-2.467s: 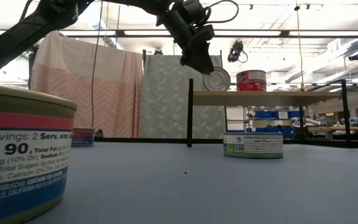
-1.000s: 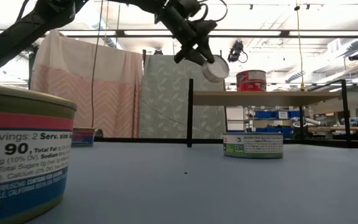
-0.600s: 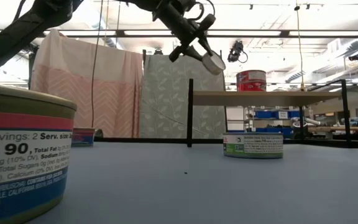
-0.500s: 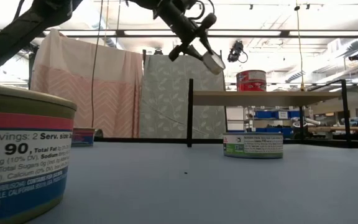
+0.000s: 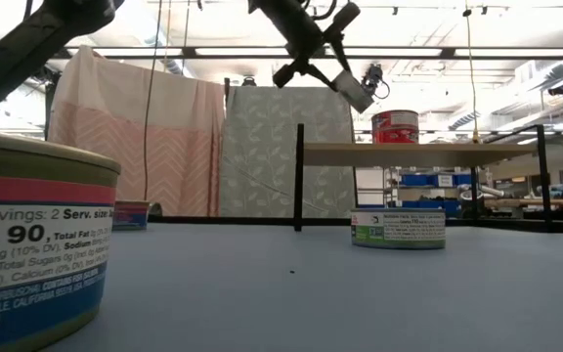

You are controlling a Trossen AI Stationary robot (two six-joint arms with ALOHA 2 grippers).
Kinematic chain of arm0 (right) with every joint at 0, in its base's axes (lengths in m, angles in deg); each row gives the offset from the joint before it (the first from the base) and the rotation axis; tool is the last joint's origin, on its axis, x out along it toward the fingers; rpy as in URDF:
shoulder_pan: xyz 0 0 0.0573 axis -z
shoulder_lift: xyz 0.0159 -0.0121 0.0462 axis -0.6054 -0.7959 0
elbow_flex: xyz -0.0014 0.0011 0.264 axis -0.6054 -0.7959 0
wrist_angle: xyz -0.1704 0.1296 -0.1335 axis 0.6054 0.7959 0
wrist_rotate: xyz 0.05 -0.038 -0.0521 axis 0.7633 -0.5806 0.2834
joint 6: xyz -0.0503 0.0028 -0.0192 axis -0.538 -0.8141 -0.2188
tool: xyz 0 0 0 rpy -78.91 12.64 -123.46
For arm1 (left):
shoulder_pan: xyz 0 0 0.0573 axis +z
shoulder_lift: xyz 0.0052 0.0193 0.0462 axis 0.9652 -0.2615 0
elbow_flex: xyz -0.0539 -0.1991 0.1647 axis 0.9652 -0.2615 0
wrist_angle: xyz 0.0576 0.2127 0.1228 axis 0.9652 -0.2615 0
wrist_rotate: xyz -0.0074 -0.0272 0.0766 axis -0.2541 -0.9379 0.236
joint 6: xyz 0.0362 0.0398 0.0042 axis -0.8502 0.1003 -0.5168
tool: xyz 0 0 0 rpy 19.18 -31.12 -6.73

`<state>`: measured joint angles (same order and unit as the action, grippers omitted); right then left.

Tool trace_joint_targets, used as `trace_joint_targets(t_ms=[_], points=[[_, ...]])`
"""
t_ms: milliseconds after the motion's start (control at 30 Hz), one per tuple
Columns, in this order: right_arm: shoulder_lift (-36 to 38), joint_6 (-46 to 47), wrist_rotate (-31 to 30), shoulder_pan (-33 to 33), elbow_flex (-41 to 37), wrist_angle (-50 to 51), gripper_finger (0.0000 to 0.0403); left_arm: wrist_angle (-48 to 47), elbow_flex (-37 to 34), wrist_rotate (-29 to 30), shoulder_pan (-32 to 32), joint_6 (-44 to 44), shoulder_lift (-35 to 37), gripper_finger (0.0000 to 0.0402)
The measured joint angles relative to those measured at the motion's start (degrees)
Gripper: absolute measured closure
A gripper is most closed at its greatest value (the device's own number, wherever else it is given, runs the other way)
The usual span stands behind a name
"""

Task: Stack canned seafood by type on shelf
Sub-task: Put the top green tuna can on the shelf

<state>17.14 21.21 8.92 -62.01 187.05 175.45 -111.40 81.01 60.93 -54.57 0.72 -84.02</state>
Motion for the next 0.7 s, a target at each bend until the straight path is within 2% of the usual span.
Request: trace_joint_targets(t_ms=[167, 300, 433, 700], points=[[1.1, 2.1, -7.3, 0.4, 0.0, 0.0, 0.0397, -7.8, 0.0, 5.5, -2.0, 2.4, 0.0, 0.0252], [3.0, 2.8, -10.8, 0.5, 0.0, -1.0, 0.0397, -9.2, 0.0, 6.5, -2.0, 8.8, 0.1, 0.0252], [4.5, 0.3, -11.7, 0.5, 0.0, -3.6, 0.0397, -6.0, 0.0, 6.6, -2.0, 12.1, 0.2, 0.0250], [5.1, -5.7, -11.6, 0.5, 0.0, -7.4, 0.0397, -8.0, 0.0, 10.7, -2.8, 18.6, 0.2, 0.0250]])
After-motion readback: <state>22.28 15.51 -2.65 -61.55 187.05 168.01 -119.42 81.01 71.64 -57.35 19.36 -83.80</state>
